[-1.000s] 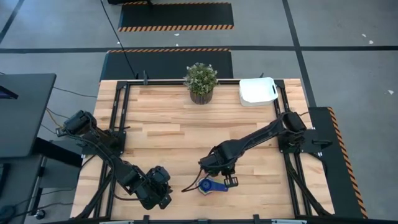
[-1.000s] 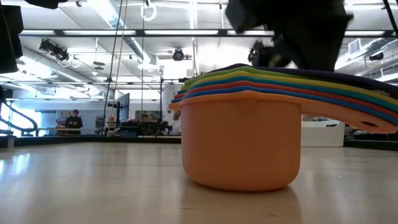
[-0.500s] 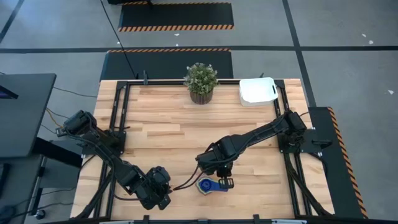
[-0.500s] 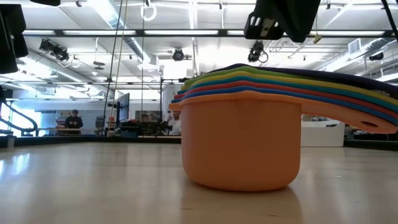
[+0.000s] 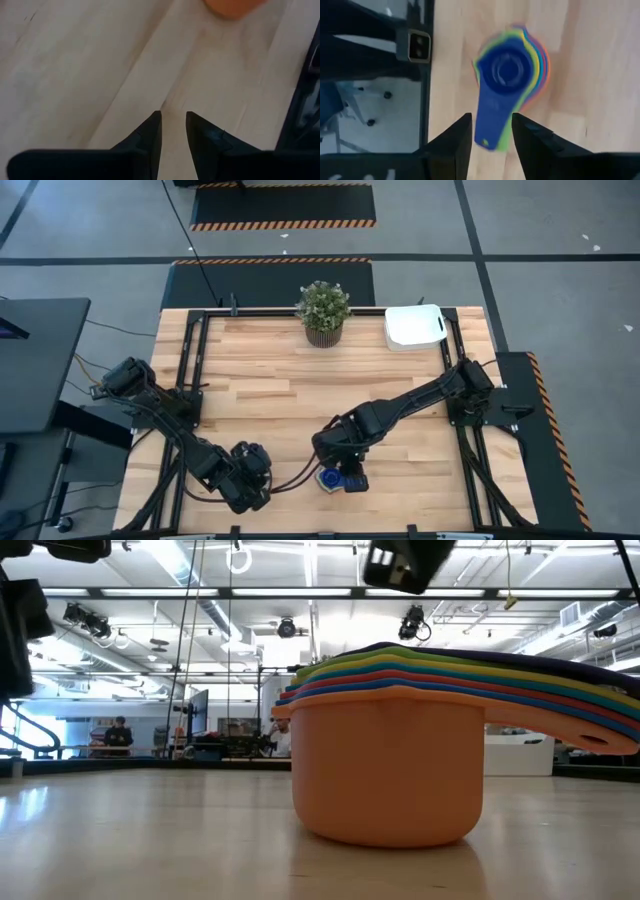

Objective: Nest measuring cups in basket
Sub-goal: Put the stacked measuring cups into the white bin

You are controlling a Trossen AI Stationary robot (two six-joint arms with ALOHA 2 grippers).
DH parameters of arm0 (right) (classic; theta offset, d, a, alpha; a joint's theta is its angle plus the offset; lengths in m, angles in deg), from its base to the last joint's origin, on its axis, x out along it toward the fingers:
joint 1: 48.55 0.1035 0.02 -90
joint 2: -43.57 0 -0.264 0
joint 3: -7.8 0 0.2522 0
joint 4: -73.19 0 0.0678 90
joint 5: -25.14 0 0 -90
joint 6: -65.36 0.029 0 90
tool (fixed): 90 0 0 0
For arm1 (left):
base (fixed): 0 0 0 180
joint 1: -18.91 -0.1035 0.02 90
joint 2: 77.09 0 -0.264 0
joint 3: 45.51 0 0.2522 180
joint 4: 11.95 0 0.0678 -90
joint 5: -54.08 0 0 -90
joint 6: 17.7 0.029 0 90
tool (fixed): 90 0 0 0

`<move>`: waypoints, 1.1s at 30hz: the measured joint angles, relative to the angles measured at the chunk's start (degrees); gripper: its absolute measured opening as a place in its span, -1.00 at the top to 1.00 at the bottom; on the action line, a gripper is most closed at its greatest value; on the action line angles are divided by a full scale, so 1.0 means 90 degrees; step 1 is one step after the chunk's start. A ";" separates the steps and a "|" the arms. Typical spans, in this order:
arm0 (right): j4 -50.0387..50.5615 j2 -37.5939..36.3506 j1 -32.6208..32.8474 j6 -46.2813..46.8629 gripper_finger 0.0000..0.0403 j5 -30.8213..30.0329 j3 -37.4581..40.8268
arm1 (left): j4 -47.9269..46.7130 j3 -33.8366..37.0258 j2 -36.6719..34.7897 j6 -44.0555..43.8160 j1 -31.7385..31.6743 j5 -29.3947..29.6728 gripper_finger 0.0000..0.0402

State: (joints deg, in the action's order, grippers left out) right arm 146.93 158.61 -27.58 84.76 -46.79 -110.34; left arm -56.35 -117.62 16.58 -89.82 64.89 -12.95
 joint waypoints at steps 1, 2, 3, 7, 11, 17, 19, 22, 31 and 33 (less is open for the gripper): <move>-0.0124 0.0000 0.0000 0.0002 0.27 0.0001 0.0000 | -0.0054 0.0000 0.0000 0.0078 0.0000 -0.0045 0.53; -0.0236 0.0000 0.0001 0.0002 0.28 -0.0005 0.0000 | -0.0131 0.0000 0.0000 0.0144 0.0000 -0.0059 0.53; -0.0318 0.0000 0.0003 0.0000 0.29 -0.0040 0.0000 | -0.0205 0.0000 -0.0001 0.0253 0.0001 -0.0062 0.53; -0.0461 0.0002 -0.0003 0.0244 0.30 -0.0195 0.0000 | -0.0707 0.0002 -0.0198 0.0449 0.0000 -0.0037 0.53; -0.0470 0.0002 -0.0076 0.0665 0.28 -0.0257 0.0000 | -0.1272 0.0002 -0.0582 0.0473 0.0028 0.0188 0.53; -0.0471 0.0002 -0.0080 0.0682 0.17 -0.0775 0.0000 | -0.1895 0.0002 -0.1128 0.0495 0.0133 0.0582 0.53; -0.0471 0.0002 -0.0057 0.0688 0.11 -0.0909 0.0000 | -0.2017 0.0002 -0.1246 0.0493 0.0141 0.0591 0.53; -0.0471 0.0005 -0.0007 0.0728 0.01 -0.1007 0.0000 | -0.2231 0.0002 -0.1346 0.0495 0.0141 0.0591 0.53; -0.0928 0.0005 0.0155 0.0714 -0.15 -0.1008 0.0000 | -0.2747 0.0005 -0.1573 0.0425 0.0137 0.0590 0.53; -0.1096 0.0005 0.0163 0.0715 -0.15 -0.1018 0.0000 | -0.2751 0.0005 -0.1613 0.0425 0.0138 0.0589 0.53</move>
State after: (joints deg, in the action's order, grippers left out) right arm 137.07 158.65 -26.11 91.19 -55.95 -110.34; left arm -81.11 -117.58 2.06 -86.00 66.13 -7.64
